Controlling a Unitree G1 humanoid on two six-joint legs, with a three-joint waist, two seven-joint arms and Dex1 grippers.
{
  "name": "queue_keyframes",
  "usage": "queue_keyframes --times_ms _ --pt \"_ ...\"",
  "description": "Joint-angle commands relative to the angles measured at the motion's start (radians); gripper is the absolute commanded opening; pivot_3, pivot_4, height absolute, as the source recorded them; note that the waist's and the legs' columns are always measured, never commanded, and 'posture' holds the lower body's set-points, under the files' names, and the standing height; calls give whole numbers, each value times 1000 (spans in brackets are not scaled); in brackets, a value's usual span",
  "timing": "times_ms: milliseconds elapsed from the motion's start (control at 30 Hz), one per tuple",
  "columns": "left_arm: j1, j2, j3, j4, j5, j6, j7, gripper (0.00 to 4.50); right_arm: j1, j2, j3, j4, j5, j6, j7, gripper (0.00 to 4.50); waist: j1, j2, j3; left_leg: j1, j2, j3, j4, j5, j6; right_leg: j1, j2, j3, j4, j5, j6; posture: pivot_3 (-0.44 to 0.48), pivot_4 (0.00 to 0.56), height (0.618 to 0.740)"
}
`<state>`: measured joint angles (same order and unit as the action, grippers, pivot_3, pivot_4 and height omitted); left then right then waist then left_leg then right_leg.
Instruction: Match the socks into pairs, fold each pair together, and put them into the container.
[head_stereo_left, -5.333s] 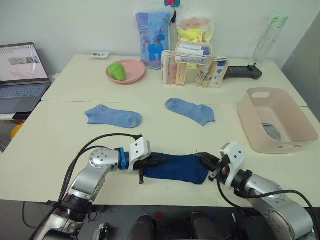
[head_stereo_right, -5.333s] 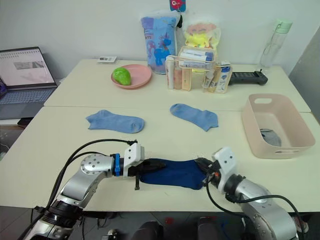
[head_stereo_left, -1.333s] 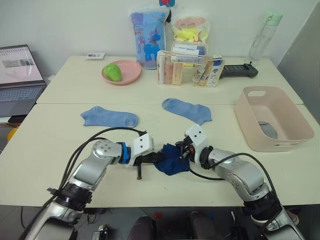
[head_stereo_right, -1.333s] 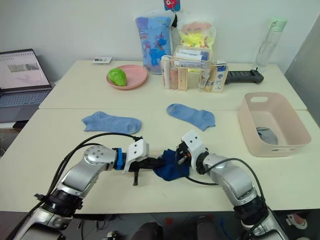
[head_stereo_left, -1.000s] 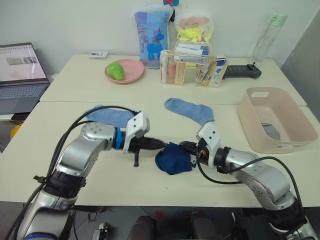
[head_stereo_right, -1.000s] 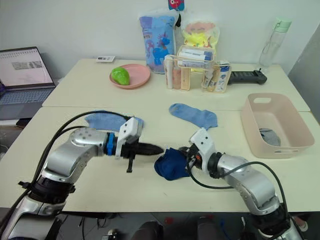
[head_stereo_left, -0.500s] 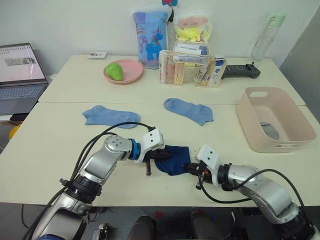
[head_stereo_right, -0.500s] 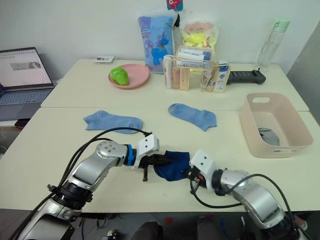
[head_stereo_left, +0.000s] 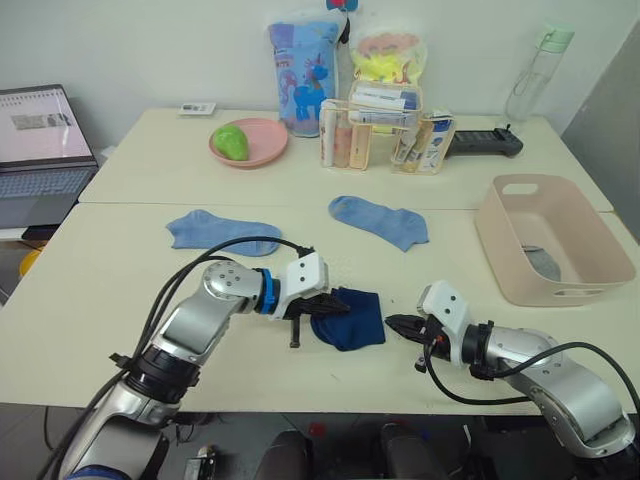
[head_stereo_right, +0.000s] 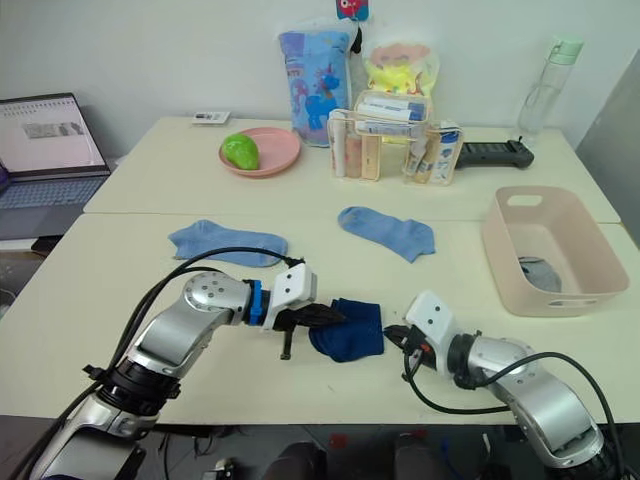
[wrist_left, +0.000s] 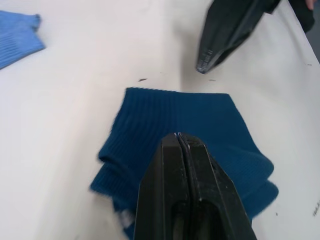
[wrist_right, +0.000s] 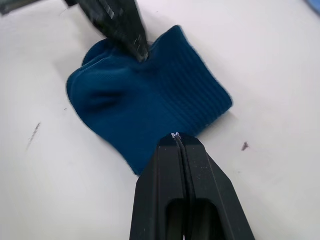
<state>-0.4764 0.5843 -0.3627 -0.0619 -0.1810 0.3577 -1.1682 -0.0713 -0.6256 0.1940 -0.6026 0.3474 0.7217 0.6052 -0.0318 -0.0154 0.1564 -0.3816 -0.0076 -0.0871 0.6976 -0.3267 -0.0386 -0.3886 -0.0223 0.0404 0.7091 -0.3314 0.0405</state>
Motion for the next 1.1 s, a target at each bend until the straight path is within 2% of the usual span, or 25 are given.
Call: queue_keyframes --times_ms 33,167,367,533,667,800,867,900,933,1100 --pt "21 -5 -22 30 28 -29 2 0 -6 5 -10 -27 -16 -22 -12 27 -2 0 0 0 0 0 0 0 0 0 0 0 0 0 0 0 150 703" --pt "30 25 -25 75 62 -78 -10 0 11 11 -10 -46 -16 -13 -21 27 0 0 0 0 0 0 0 0 0 0 0 0 1 0 0 0 150 703" --pt "44 82 15 45 33 -98 -44 0 47 -11 -21 -81 -37 -34 -27 27 -1 0 0 1 0 0 0 0 0 0 0 0 1 0 0 0 150 703" --pt "11 66 42 -7 -18 -39 -53 0 47 2 -44 -81 -25 -24 -28 27 0 0 0 0 0 0 0 0 0 0 0 0 1 0 0 0 150 703" --pt "-15 28 46 44 -28 15 -29 0 19 47 -67 -66 -9 27 -66 27 1 0 0 0 0 0 0 0 0 0 0 0 1 0 0 0 150 703" --pt "-6 32 9 148 37 -54 -41 0 -7 113 -92 -43 -11 93 -145 27 -3 0 0 1 0 0 0 0 0 0 1 0 2 0 0 0 150 703" --pt "6 46 1 174 60 -85 -47 0 -12 115 -110 -47 51 176 -123 27 -1 0 0 1 0 0 0 0 0 0 0 0 2 0 0 0 150 703" --pt "15 58 -3 185 73 -109 -52 0 -17 127 -139 -46 128 234 -92 385 -1 0 0 1 0 0 0 0 0 0 0 0 2 0 0 0 150 703" --pt "23 66 -3 190 77 -120 -55 0 -24 141 -171 -42 195 295 -76 530 -1 0 0 1 0 0 0 0 0 0 0 0 2 0 0 0 150 703" --pt "61 90 10 176 70 -118 -58 0 -66 193 -258 -19 337 503 -113 2271 -4 1 -1 2 1 0 0 0 0 0 0 0 2 0 0 0 150 703"
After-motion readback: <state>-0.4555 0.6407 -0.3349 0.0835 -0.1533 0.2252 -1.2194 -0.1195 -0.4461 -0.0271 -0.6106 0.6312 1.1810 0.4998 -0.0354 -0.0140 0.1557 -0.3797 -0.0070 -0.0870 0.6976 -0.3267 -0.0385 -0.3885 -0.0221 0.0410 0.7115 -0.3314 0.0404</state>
